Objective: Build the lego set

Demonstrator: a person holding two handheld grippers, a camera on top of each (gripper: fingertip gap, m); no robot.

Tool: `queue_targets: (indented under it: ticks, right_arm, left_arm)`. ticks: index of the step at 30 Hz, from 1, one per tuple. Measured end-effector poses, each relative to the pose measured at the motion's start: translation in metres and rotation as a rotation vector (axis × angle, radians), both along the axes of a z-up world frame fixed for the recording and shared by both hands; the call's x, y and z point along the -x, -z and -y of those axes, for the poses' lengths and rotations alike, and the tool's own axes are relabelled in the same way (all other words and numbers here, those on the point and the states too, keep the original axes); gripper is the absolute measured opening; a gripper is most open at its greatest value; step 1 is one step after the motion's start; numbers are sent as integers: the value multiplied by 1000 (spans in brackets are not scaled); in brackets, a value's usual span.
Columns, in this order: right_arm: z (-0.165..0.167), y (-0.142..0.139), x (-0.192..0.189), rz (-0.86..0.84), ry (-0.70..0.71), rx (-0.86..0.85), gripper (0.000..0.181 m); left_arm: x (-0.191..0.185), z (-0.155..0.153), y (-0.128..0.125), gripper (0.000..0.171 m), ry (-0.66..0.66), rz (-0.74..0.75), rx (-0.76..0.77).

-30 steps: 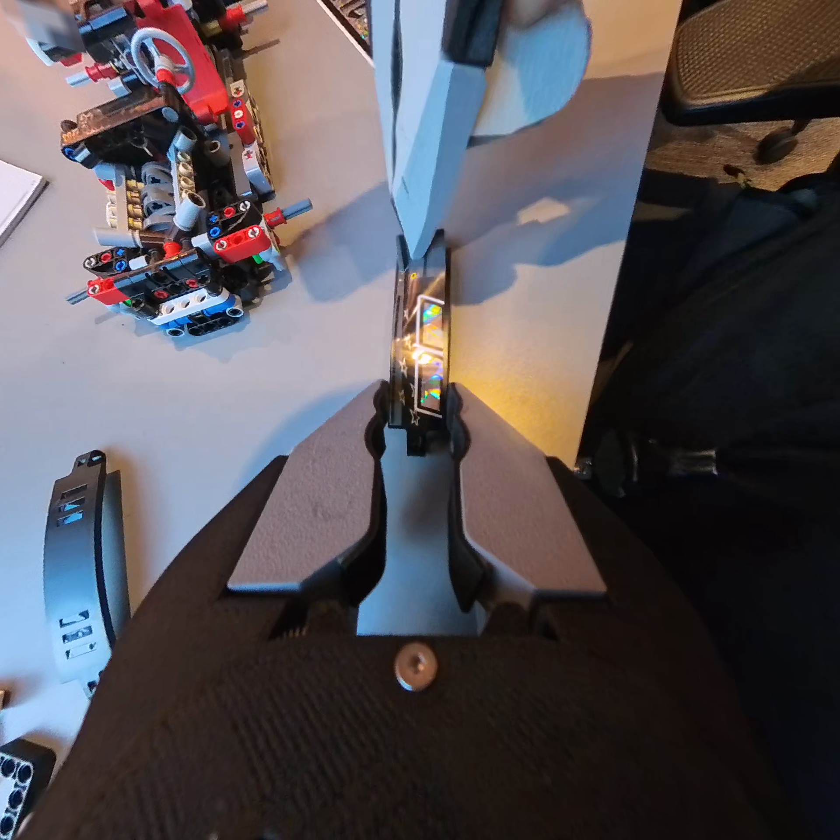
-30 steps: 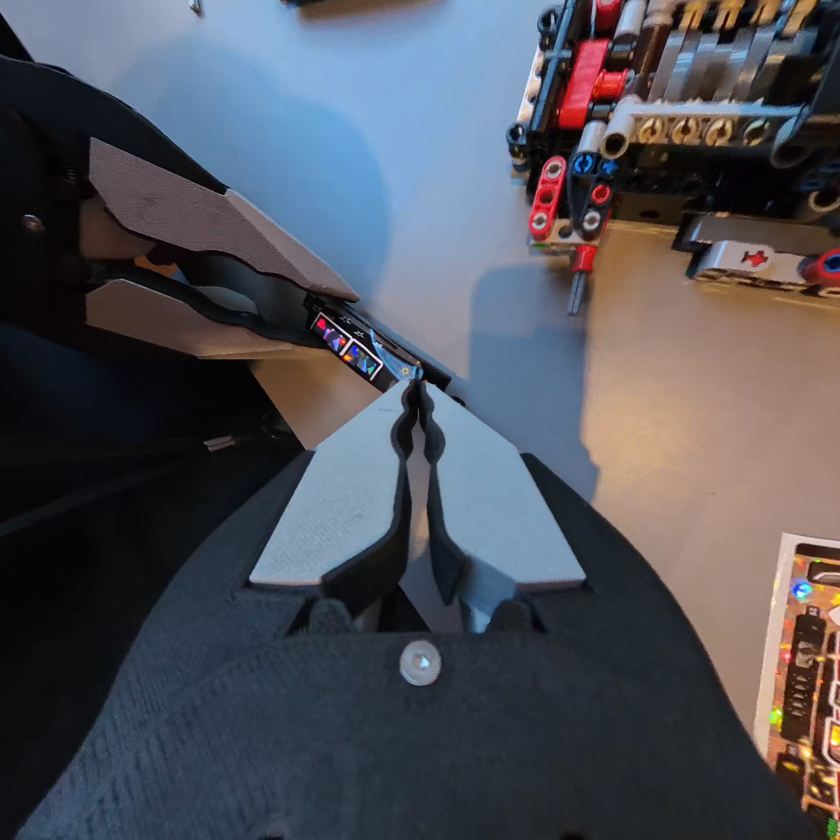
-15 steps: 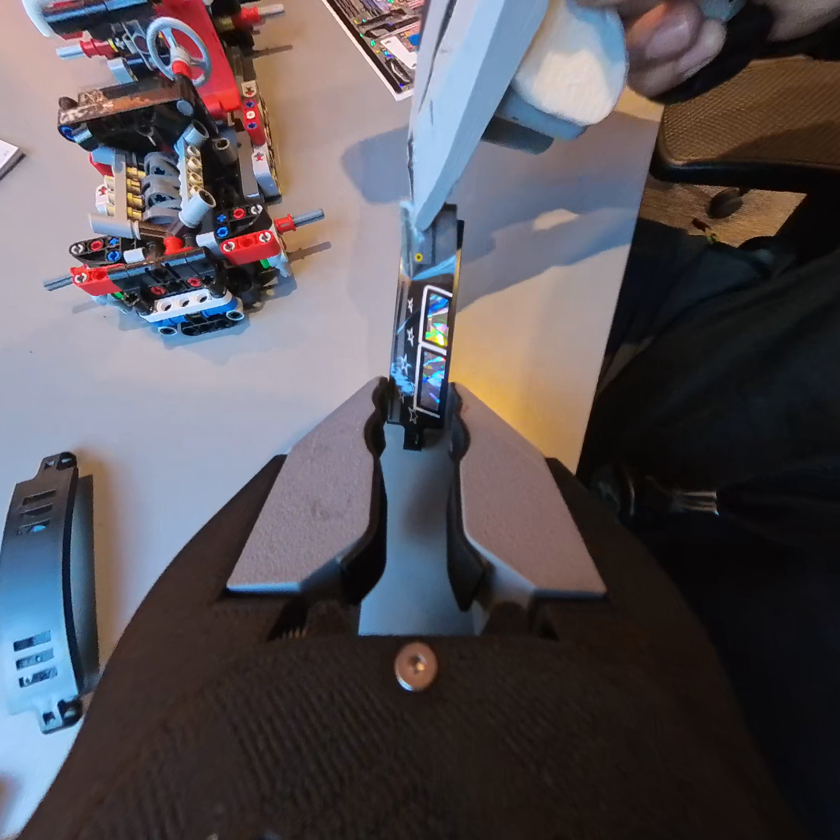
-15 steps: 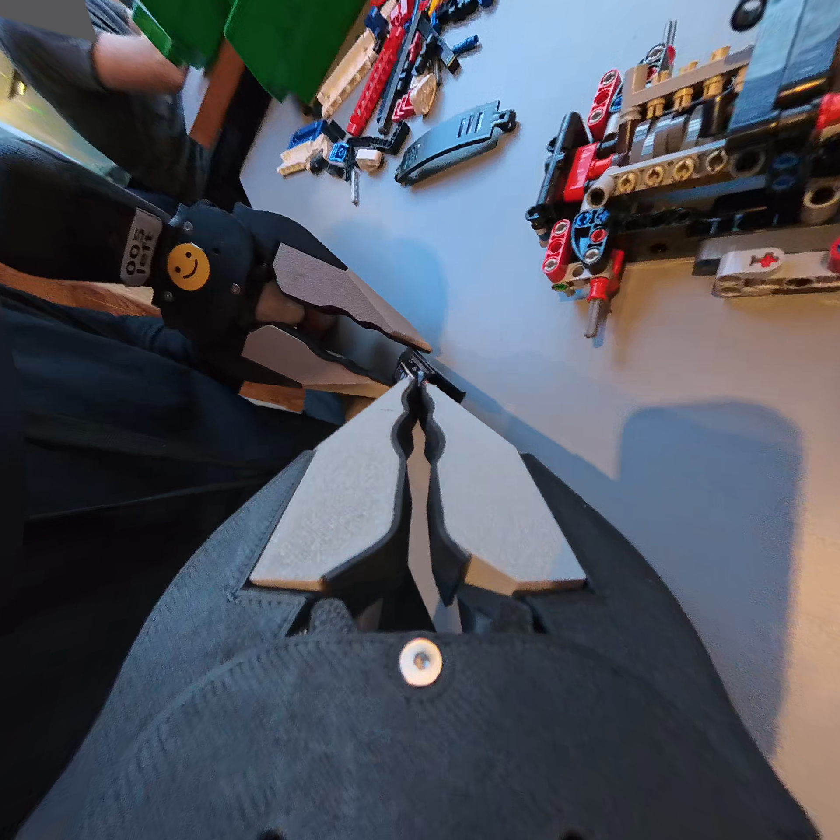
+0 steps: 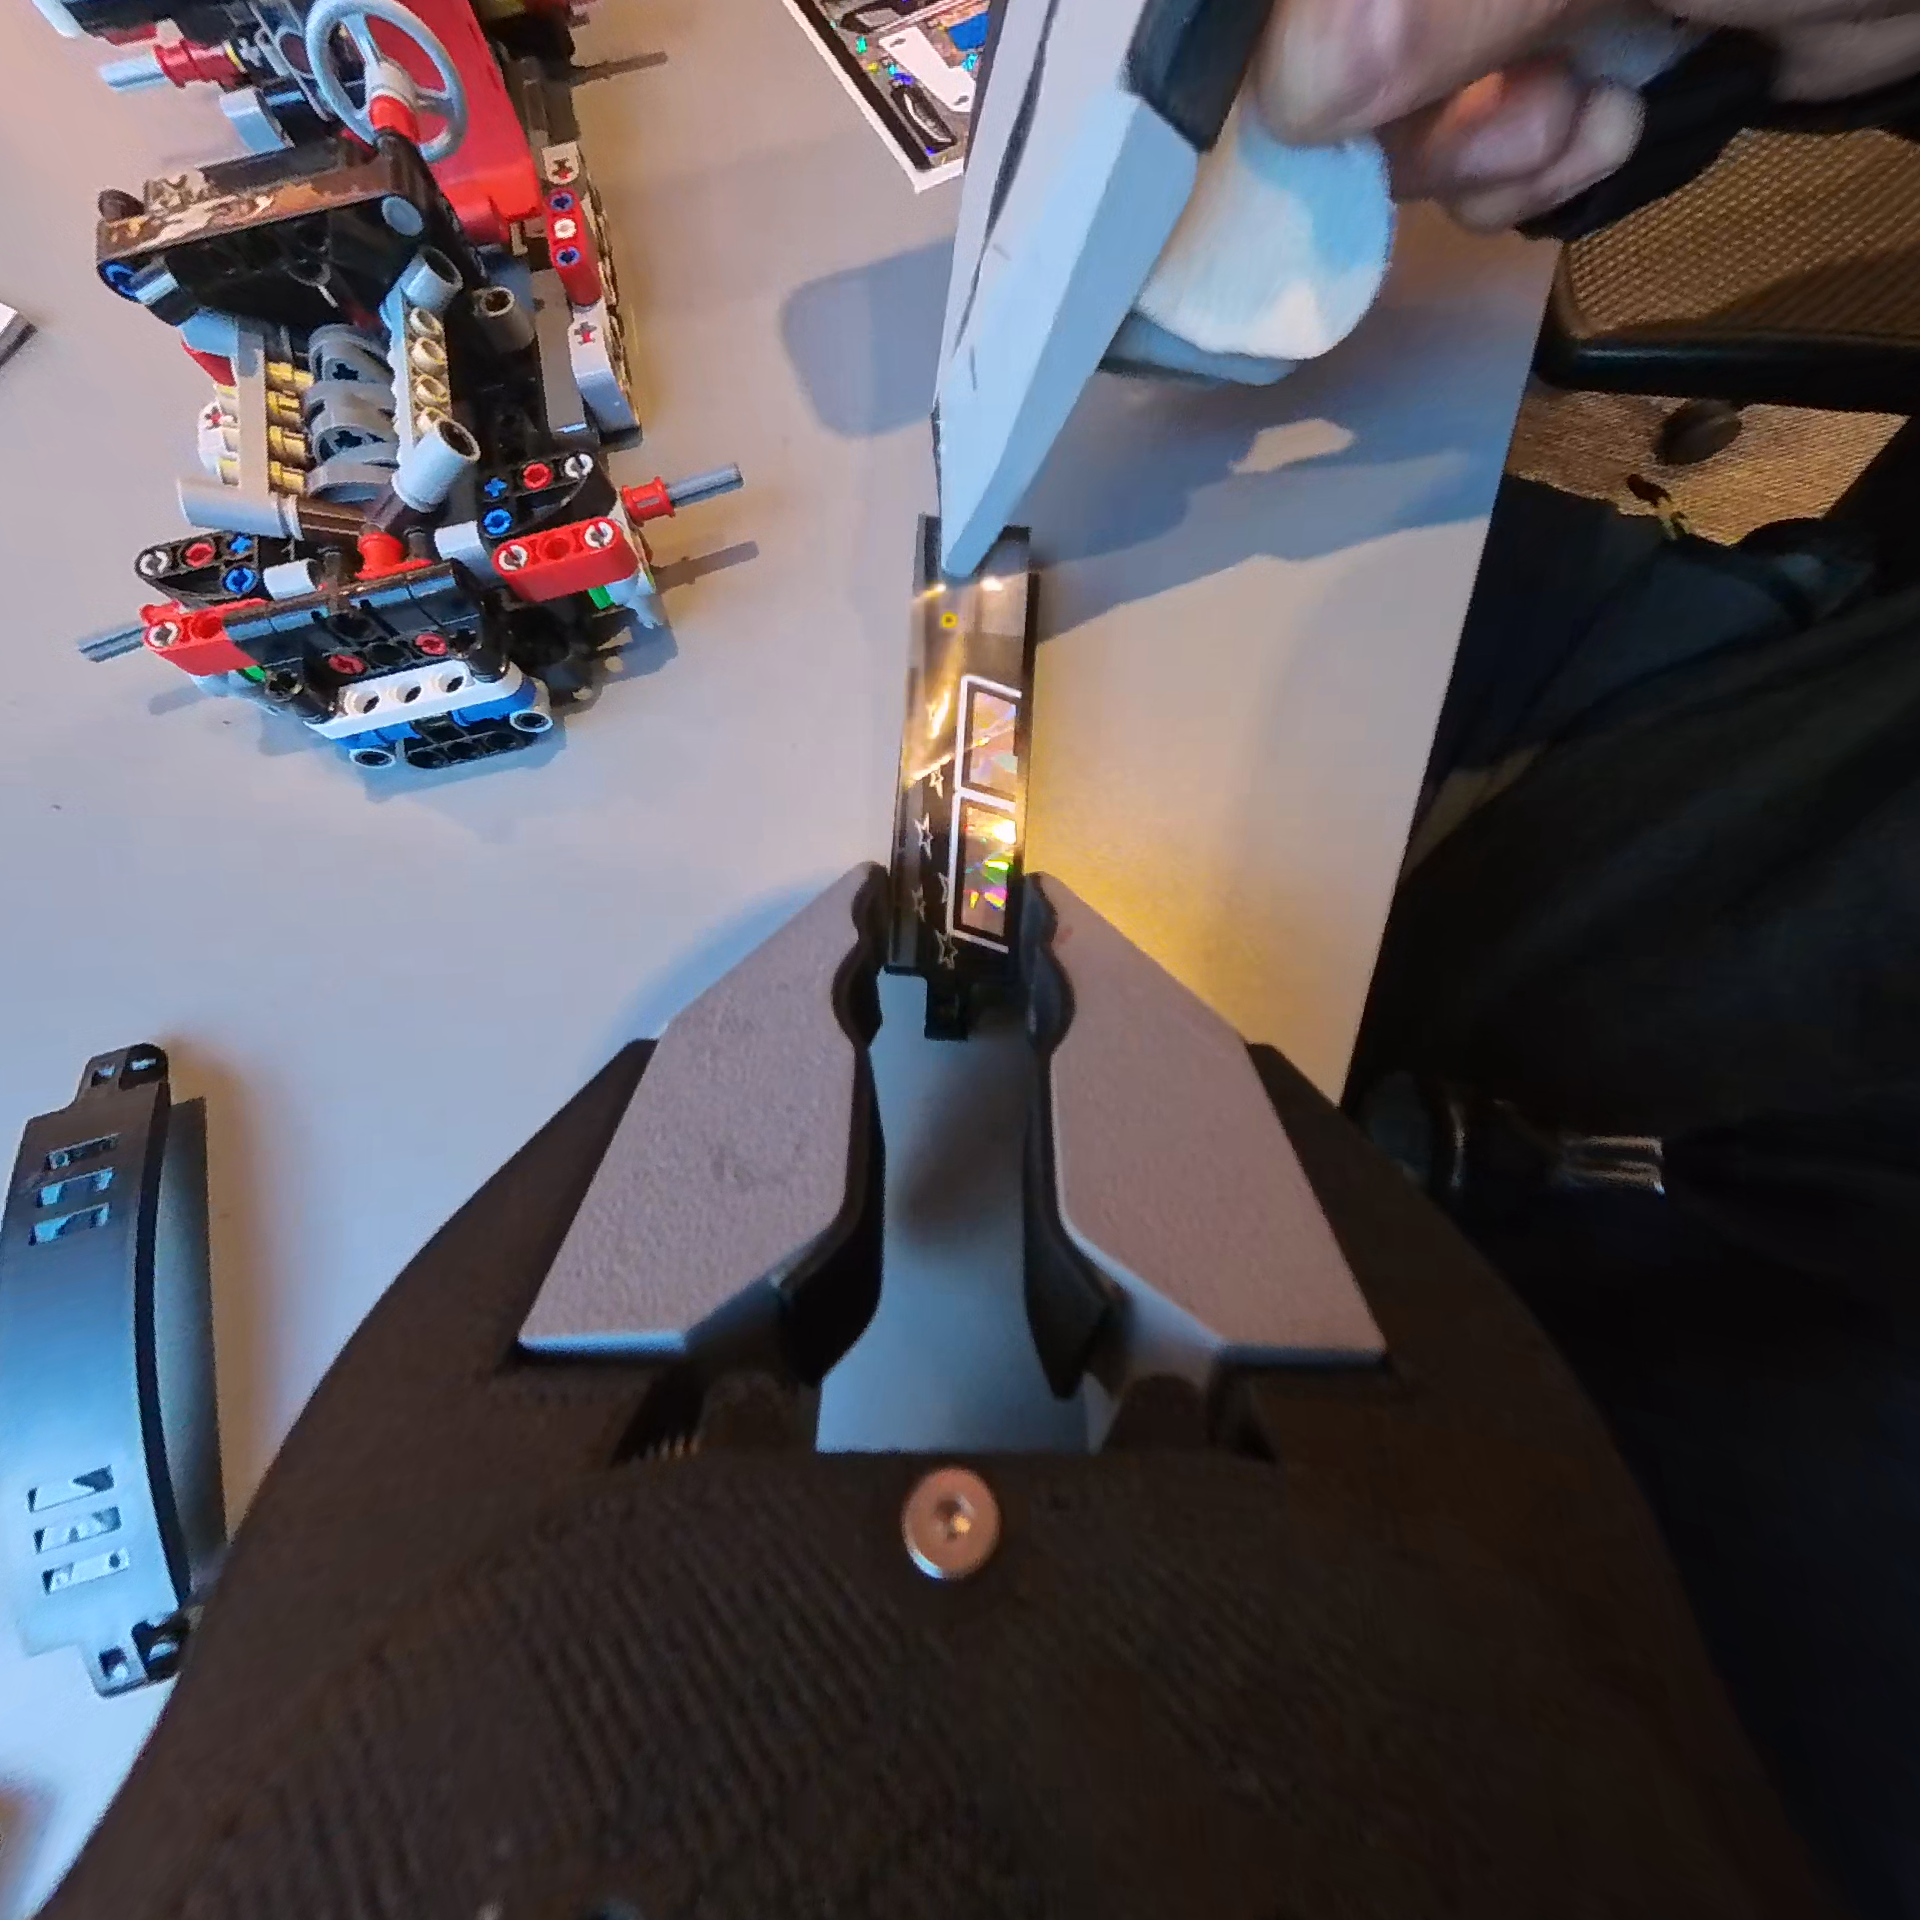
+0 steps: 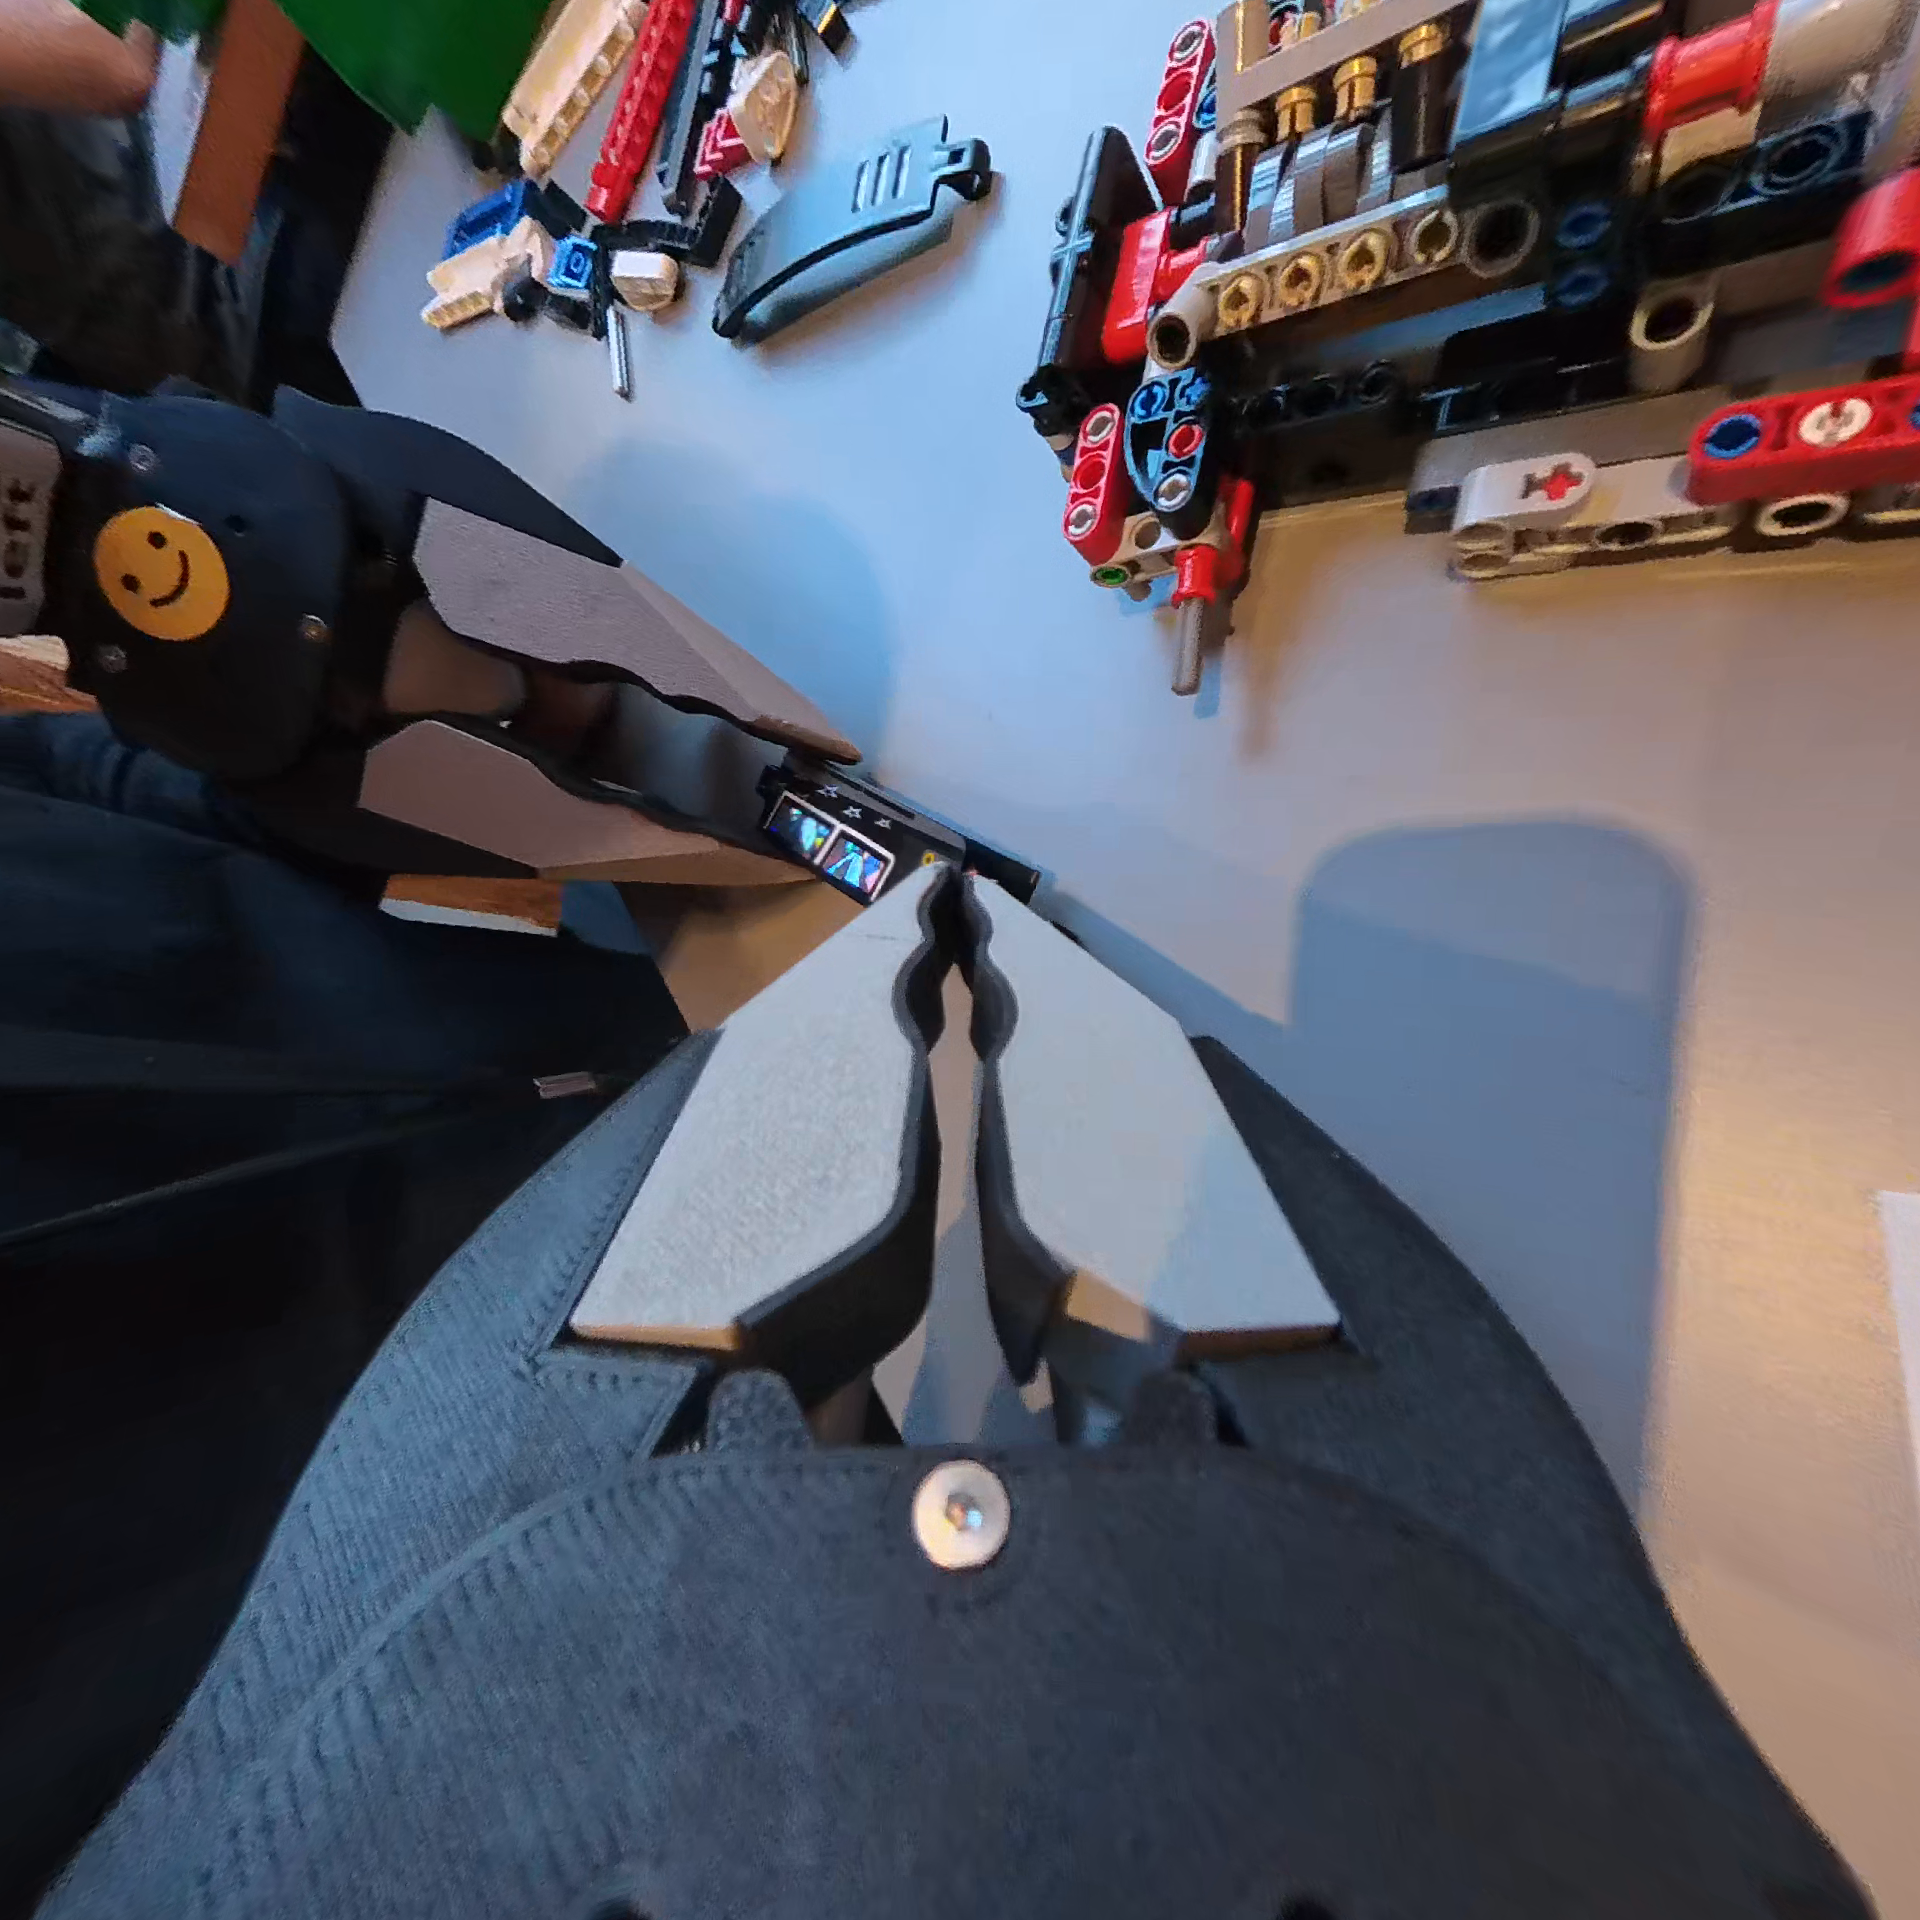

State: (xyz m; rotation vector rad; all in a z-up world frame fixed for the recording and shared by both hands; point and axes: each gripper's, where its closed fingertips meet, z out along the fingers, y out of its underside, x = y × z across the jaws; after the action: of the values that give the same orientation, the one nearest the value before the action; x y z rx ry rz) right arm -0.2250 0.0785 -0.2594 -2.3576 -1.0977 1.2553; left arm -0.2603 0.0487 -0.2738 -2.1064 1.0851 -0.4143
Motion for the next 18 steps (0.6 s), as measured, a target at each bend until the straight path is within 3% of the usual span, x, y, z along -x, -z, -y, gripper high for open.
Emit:
queue_targets:
  ticks: [18]
  right_arm:
    - [1,7,-5,237,-31,-168,0]
  left_arm:
    - [-3,0,0,23,-24,-19,-24]
